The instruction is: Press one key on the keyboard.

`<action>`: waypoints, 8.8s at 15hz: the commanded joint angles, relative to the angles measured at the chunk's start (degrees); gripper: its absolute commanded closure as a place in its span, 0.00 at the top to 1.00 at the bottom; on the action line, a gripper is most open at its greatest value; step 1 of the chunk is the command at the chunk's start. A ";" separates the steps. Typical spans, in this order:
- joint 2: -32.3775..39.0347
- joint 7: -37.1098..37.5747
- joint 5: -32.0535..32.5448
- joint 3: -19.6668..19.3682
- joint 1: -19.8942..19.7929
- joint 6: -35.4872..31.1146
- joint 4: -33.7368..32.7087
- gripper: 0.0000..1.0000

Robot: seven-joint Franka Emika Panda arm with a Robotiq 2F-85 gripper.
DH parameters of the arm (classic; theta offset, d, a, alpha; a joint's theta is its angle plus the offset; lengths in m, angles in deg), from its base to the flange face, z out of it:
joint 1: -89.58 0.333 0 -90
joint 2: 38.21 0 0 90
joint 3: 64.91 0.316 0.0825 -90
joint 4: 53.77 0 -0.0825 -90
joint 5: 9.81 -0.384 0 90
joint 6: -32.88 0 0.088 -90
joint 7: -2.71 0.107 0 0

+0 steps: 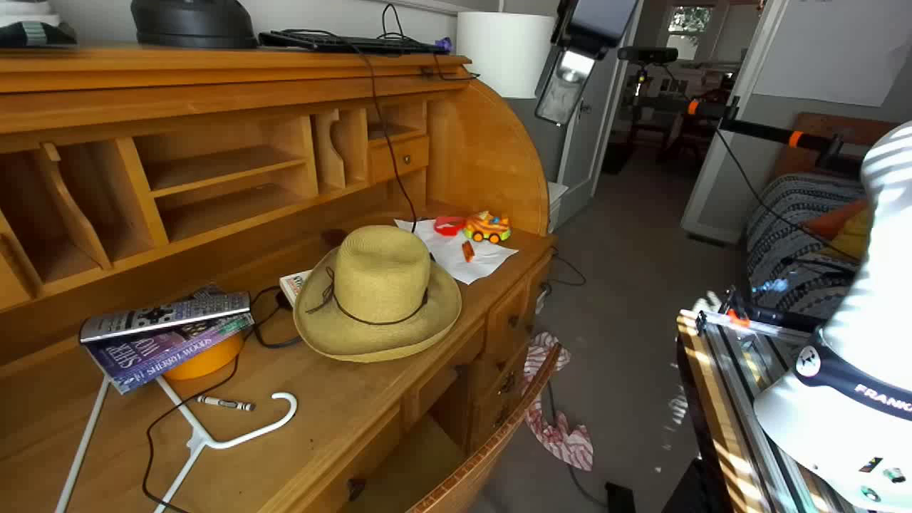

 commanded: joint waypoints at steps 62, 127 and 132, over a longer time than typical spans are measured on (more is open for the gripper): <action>35.82 4.72 15.55 -18.90 -19.40 -10.37 -53.08 0.74; 76.73 22.46 10.44 -24.36 -27.47 -16.78 -87.68 0.00; 77.53 22.42 9.47 -23.61 -27.91 -17.79 -87.71 0.00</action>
